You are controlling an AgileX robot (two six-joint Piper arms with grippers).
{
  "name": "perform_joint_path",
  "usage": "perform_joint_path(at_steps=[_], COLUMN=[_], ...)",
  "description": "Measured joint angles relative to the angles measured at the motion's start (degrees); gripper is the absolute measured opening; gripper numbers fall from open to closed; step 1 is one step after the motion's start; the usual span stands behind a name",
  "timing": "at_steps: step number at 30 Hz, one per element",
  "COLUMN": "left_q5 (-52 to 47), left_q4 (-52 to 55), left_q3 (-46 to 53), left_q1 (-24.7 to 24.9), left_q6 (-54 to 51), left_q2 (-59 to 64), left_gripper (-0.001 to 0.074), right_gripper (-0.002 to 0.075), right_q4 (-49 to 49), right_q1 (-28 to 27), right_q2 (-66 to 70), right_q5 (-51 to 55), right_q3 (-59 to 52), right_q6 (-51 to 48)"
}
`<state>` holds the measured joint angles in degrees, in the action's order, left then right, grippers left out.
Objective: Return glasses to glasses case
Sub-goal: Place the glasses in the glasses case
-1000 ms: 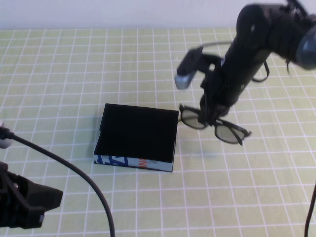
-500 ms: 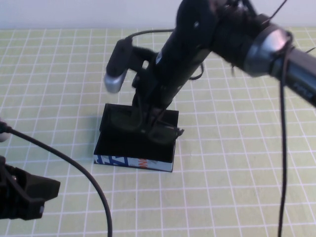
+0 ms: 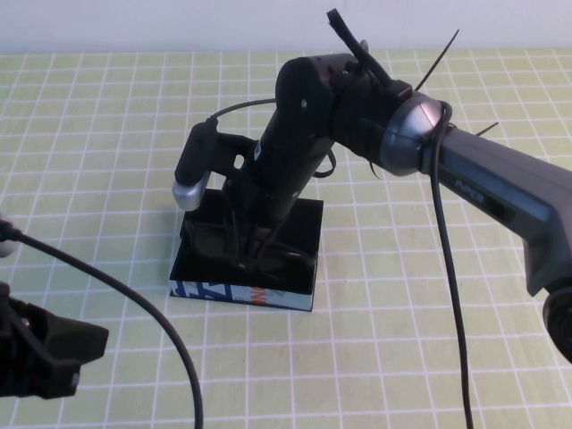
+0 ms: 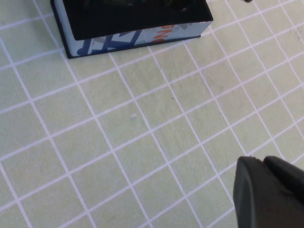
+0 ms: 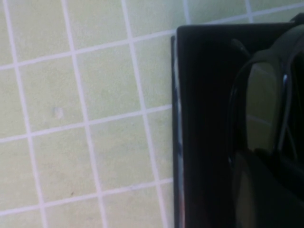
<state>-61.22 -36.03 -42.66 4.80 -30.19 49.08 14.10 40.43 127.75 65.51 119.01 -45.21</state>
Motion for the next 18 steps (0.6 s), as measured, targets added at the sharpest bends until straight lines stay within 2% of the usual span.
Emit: perform_joint_path(at_steps=[6,13,18], left_q5=[0.0,0.0,0.0], left_q4=[0.0,0.0,0.0], left_q3=[0.0,0.0,0.0], left_q1=[0.0,0.0,0.0], left_q6=[-0.1,-0.1,-0.1], left_q2=[0.0,0.0,0.0], left_gripper=[-0.0003,-0.0003,-0.0003], right_gripper=[0.0004,0.0094,0.0115], right_q4=[0.0,0.0,-0.8], right_q1=[0.0,0.0,0.1], right_q2=[0.1,1.0,1.0], right_q5=[-1.1,-1.2,-1.3], right_q3=[0.0,0.1,0.1], right_q6=[-0.1,-0.1,-0.1])
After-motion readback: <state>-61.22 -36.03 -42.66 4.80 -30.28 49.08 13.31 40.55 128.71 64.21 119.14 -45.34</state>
